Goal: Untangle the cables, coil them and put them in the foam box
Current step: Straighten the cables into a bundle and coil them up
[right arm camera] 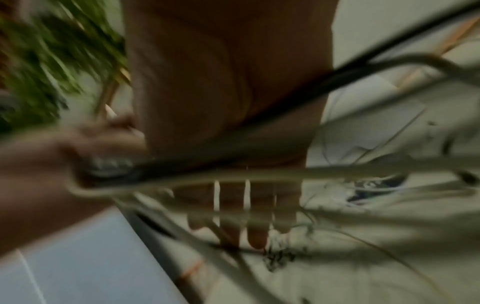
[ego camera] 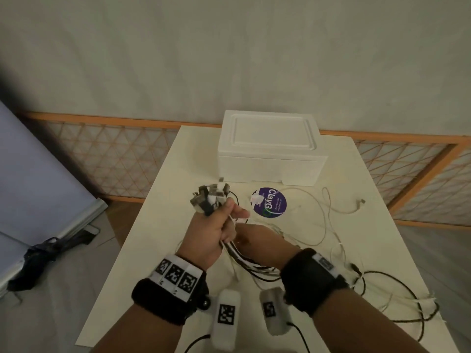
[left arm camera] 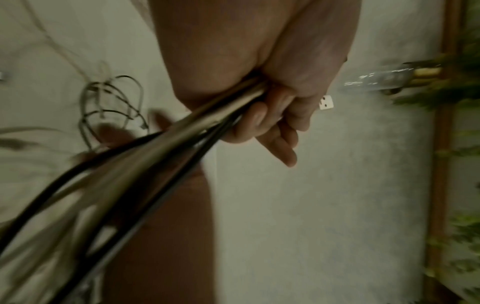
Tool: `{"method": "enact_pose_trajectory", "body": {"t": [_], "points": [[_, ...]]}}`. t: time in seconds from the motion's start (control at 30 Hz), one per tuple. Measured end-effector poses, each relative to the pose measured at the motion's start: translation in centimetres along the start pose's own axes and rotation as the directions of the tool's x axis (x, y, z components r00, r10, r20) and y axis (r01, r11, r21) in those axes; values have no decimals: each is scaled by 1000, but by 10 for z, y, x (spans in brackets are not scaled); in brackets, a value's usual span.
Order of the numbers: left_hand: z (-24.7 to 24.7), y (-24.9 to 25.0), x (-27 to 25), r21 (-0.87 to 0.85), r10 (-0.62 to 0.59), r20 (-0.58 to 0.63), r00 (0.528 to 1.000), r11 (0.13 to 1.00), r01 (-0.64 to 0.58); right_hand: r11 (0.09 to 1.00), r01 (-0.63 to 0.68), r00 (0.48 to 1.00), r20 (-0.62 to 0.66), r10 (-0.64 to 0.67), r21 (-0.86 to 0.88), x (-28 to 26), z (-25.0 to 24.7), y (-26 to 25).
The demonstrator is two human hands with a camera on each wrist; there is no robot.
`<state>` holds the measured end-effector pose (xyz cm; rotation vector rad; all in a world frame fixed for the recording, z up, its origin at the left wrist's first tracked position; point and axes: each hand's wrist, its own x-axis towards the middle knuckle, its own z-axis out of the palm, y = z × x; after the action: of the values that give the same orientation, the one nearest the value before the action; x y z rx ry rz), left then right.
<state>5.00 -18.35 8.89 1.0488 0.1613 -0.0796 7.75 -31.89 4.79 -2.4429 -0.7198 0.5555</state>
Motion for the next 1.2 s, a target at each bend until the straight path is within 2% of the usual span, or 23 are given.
{"method": "enact_pose_trajectory", "body": {"t": [0.07,0.13,0.23,0.33,0.47,0.53,0.63,0.7,0.77,0.8,0.83,0.87,0.93,1.03,1.1,1.13,1.2], "points": [[-1,21,-3,-7,73,3,997,997,-73,989,-83,996,23,86,-125,15,3,19],[-16,42,-8,-49,140,4,990,989,-140,978,-147,988,14,151,-149,20,-5,42],[-41,65,-16,-128,190,7,982,974,-188,965,-223,965,-174,198,-135,20,-32,67],[-60,76,-23,-186,197,-74,978,961,-207,948,-301,887,-395,238,-104,20,-66,84],[-81,83,-27,-208,144,-198,970,960,-185,933,-359,821,-488,297,-37,18,-96,98],[-86,81,-26,-185,96,-226,969,973,-139,938,-345,784,-535,313,43,20,-102,96],[-91,73,-21,-175,47,-250,967,980,-93,913,-167,723,-584,370,373,21,-110,75],[-91,67,-15,-166,40,-256,966,983,-85,914,-123,751,-566,341,388,21,-114,58],[-88,64,-9,-142,51,-253,966,986,-89,957,-248,790,-541,288,149,19,-115,49],[-85,64,-7,-130,60,-246,967,987,-94,950,-313,800,-541,260,-5,16,-113,42],[-81,65,-4,-115,70,-235,970,988,-99,941,-320,813,-542,214,-109,13,-111,35],[-77,65,-2,-95,79,-222,972,990,-102,956,-256,833,-533,145,-140,11,-108,26],[-65,67,2,-41,91,-185,978,994,-100,996,-25,873,-487,-19,-83,3,-100,-1],[-44,67,6,1,98,-127,987,995,-99,974,224,932,-303,-201,43,-5,-75,-43],[-29,67,8,15,94,-106,990,996,-93,950,309,931,-192,-311,-40,-2,-57,-55],[-23,68,8,19,96,-98,991,995,-95,942,328,925,-179,-335,-71,2,-49,-54],[-17,73,9,3,112,-93,989,994,-113,955,293,915,-273,-296,-51,6,-45,-46]]}}
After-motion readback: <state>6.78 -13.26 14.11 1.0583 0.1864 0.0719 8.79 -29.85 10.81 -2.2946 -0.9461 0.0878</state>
